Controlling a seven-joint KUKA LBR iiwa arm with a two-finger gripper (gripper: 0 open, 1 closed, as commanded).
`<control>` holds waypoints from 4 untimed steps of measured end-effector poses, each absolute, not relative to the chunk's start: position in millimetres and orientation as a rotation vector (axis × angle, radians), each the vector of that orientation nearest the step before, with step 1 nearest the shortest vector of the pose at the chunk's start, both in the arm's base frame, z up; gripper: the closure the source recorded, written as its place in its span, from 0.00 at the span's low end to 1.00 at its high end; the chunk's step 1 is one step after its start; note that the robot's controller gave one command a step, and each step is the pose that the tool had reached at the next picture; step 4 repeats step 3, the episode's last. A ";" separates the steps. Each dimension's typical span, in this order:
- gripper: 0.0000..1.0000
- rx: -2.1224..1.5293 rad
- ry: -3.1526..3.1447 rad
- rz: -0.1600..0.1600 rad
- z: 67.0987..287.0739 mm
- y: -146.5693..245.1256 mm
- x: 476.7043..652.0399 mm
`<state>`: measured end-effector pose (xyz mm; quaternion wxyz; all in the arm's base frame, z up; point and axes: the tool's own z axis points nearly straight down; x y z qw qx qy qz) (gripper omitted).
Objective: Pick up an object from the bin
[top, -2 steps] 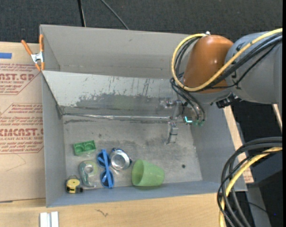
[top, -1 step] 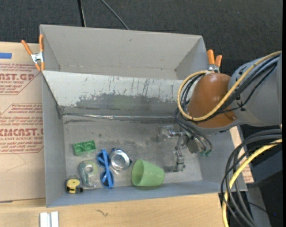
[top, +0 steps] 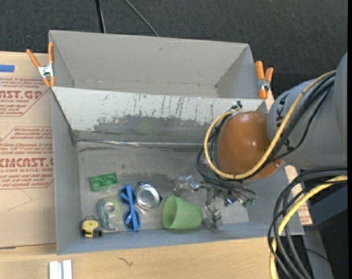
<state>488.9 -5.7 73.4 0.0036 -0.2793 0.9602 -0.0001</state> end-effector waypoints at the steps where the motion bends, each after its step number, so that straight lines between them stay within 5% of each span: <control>1: 0.00 -1.088 2.939 -0.002 72.4 37.9 486.9; 2: 1.00 -1.084 2.938 -0.003 73.1 37.1 487.7; 3: 1.00 -0.995 2.969 -0.005 201.1 16.9 516.3; 4: 1.00 -0.995 2.969 -0.005 201.1 16.9 516.3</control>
Offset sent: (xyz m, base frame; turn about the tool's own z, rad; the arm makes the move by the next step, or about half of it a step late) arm -0.0041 0.0422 -0.0018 -0.1415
